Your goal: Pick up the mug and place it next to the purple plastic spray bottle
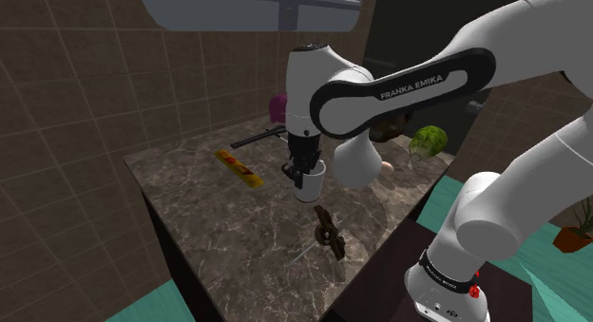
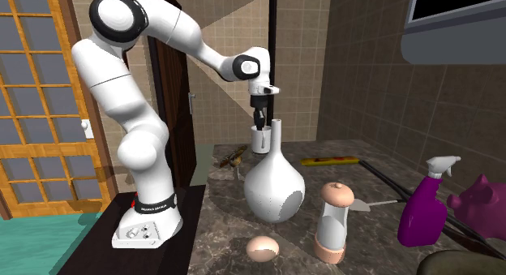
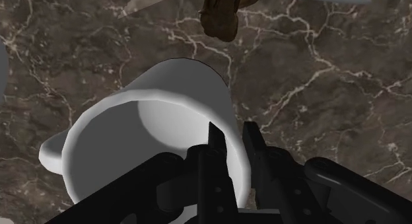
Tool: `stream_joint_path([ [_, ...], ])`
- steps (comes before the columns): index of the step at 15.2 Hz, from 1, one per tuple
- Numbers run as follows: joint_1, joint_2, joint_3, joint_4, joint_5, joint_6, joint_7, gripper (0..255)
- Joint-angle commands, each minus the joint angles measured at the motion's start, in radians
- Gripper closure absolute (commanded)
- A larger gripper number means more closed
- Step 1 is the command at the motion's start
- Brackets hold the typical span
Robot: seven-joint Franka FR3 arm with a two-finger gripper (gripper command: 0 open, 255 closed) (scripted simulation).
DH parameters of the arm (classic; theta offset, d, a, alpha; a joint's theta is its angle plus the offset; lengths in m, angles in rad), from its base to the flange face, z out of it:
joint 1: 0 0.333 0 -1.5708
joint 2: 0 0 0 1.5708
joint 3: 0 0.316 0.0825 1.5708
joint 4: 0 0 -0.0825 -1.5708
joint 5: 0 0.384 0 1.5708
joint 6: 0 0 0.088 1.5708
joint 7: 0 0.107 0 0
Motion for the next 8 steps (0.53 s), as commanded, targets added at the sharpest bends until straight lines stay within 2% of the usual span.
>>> stream_joint_path([
  [1,0.000,-0.007,-0.003,0.021,0.000,-0.028,-0.002,255],
  [8,-0.001,-0.032,-0.014,0.095,0.002,-0.126,-0.010,255],
])
